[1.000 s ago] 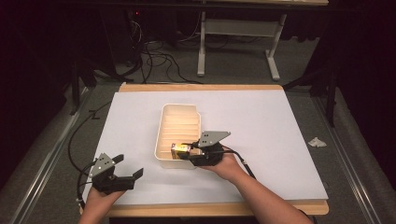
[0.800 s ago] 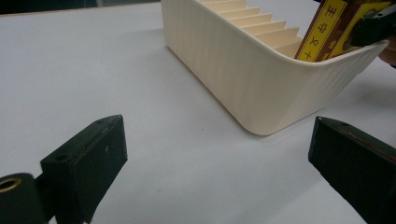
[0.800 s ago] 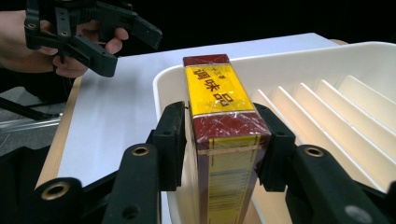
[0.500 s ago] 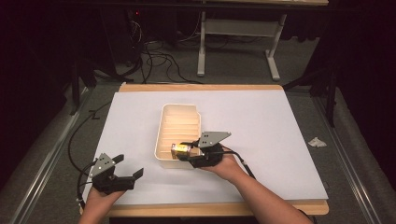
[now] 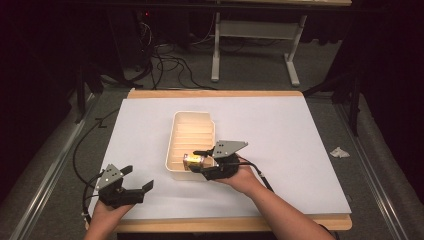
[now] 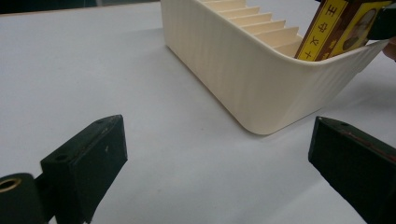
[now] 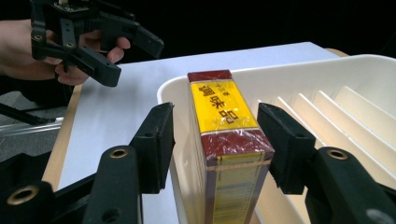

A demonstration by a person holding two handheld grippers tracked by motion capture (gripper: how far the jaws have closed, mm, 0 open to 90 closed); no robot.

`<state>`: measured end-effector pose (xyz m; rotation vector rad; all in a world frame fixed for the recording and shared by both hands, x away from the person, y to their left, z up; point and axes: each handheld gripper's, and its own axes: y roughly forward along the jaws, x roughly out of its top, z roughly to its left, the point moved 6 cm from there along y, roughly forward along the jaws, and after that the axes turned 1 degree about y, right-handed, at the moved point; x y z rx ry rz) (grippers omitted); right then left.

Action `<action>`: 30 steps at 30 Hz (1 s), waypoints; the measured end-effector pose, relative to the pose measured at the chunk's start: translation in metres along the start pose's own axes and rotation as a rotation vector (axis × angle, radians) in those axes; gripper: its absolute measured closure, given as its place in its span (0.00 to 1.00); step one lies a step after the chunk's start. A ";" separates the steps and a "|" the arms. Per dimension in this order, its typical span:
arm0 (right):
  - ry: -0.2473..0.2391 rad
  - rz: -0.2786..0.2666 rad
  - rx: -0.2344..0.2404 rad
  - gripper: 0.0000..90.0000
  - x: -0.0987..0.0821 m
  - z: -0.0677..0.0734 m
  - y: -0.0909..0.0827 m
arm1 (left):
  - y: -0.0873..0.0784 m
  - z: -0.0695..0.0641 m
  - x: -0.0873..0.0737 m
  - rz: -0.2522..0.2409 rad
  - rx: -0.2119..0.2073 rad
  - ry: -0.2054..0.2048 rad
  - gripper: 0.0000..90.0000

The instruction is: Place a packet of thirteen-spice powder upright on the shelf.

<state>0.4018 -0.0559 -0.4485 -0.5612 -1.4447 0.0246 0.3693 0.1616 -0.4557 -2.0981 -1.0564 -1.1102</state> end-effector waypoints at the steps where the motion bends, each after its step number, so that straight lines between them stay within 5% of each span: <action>1: -0.002 -0.004 0.001 0.52 0.001 0.000 0.000 | 0.000 0.000 0.000 -0.001 0.000 -0.001 0.06; 15: 0.040 -0.033 -0.056 0.33 0.010 -0.004 -0.012 | 0.001 0.000 0.002 -0.005 -0.007 -0.003 0.06; 30: 0.086 -0.073 -0.193 0.34 0.007 -0.023 -0.070 | 0.010 -0.005 -0.002 0.012 -0.021 0.009 0.06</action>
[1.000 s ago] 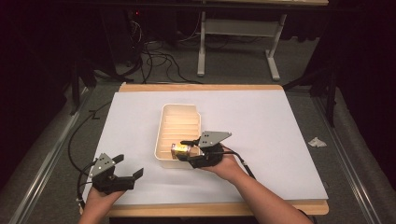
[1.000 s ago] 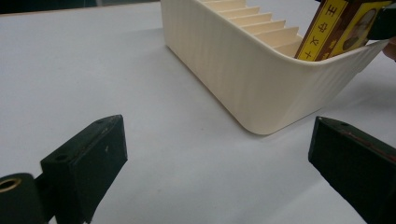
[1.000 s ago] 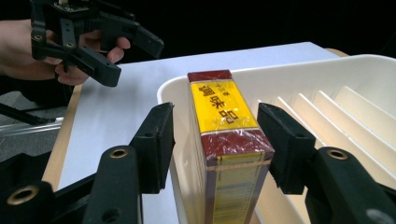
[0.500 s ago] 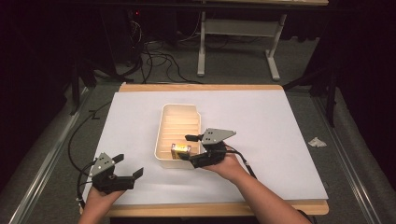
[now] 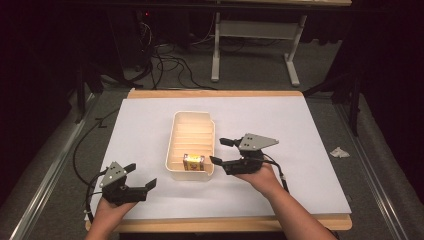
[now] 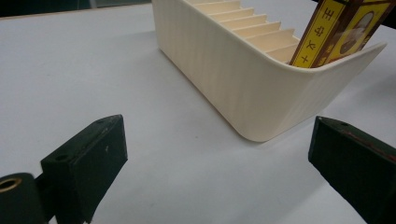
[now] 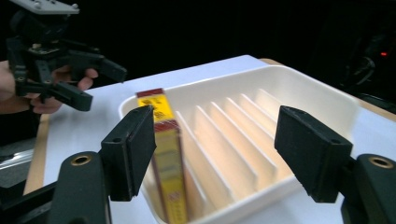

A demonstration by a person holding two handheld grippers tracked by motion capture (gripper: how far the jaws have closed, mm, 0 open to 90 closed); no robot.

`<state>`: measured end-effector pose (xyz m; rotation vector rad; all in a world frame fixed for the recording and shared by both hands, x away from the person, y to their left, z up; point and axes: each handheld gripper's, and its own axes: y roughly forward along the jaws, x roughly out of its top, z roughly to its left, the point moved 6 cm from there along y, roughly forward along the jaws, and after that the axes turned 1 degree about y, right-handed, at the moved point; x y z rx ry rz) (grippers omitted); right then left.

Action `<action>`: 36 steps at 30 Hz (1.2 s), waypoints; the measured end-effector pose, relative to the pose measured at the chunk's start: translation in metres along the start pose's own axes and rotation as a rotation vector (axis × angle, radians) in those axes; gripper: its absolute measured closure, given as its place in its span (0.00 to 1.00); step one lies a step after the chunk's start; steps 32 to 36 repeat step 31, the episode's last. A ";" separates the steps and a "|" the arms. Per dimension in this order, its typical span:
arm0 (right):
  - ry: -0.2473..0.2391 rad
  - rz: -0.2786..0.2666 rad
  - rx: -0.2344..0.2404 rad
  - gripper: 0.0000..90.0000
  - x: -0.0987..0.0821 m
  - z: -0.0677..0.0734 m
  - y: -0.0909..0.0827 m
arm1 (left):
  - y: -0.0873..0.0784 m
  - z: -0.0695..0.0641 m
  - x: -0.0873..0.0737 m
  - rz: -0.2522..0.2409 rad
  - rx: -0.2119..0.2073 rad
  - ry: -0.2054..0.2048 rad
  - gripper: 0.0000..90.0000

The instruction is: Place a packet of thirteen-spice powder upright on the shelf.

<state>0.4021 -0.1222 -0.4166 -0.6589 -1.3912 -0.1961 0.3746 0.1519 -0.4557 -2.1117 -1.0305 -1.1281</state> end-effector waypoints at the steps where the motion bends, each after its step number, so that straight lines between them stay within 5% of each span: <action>1: 0.007 0.000 -0.018 0.35 -0.001 -0.003 -0.005 | 0.001 0.000 0.000 0.000 -0.002 -0.001 0.06; 10: 0.024 0.018 -0.182 0.31 -0.024 -0.036 -0.051 | 0.006 -0.002 0.000 0.002 -0.009 -0.001 0.06; 22: 0.058 0.044 -0.348 0.28 -0.060 -0.061 -0.116 | 0.013 -0.005 -0.004 0.018 -0.016 0.008 0.06; 28: 0.116 0.064 -0.375 0.28 -0.077 -0.070 -0.131 | 0.014 -0.006 -0.006 0.024 -0.015 0.010 0.06; 36: 0.119 0.055 -0.378 0.28 -0.075 -0.072 -0.130 | 0.014 -0.006 -0.007 0.025 -0.017 0.015 0.06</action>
